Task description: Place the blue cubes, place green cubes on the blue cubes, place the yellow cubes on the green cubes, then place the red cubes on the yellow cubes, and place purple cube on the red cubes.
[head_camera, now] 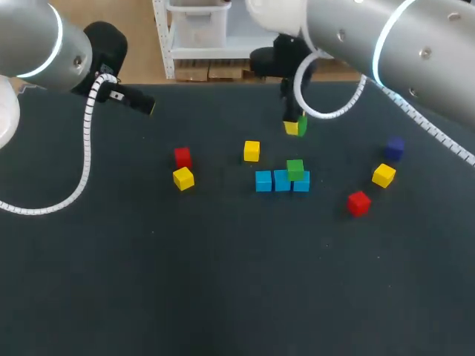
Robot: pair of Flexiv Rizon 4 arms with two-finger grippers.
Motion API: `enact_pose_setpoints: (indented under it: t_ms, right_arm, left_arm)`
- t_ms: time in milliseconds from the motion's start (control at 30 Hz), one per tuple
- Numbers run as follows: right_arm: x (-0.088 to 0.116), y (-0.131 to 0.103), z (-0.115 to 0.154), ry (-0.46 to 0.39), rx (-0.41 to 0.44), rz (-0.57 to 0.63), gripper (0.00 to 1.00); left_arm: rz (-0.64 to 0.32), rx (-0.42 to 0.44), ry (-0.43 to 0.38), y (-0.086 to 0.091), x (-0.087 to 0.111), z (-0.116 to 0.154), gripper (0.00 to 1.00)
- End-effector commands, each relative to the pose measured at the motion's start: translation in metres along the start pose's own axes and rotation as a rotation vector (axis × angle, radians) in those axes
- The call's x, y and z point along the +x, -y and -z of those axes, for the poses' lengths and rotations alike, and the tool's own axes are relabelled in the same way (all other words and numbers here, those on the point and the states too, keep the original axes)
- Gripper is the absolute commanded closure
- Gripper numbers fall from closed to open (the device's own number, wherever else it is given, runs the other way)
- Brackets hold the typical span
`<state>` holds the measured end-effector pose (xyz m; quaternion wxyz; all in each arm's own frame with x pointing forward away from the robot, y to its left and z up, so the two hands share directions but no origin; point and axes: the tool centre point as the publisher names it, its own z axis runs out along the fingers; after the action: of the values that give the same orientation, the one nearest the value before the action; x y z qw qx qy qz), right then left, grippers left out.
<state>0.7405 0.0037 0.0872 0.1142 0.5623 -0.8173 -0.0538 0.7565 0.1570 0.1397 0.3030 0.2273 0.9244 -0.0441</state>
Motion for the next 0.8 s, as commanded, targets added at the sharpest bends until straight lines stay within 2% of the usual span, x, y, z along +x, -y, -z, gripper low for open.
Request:
enact_pose_setpoints:
  t_ms: [33,267,567,800]
  right_arm:
    - [-0.003,-0.024,0.010,-0.032,0.034,0.036,1.00]
    - [0.002,-0.052,0.000,-0.044,0.070,0.097,1.00]
    - [0.010,-0.073,-0.026,0.028,0.103,0.176,1.00]
    - [0.007,-0.085,-0.029,0.072,0.114,0.271,1.00]
  left_arm:
    - [0.000,0.000,0.000,0.000,0.000,0.000,0.00]
    - [0.000,0.000,0.000,0.000,0.000,0.000,0.00]
    - [0.000,0.000,0.000,0.000,0.000,0.000,0.00]
    - [0.000,0.000,0.000,0.000,0.000,0.000,0.00]
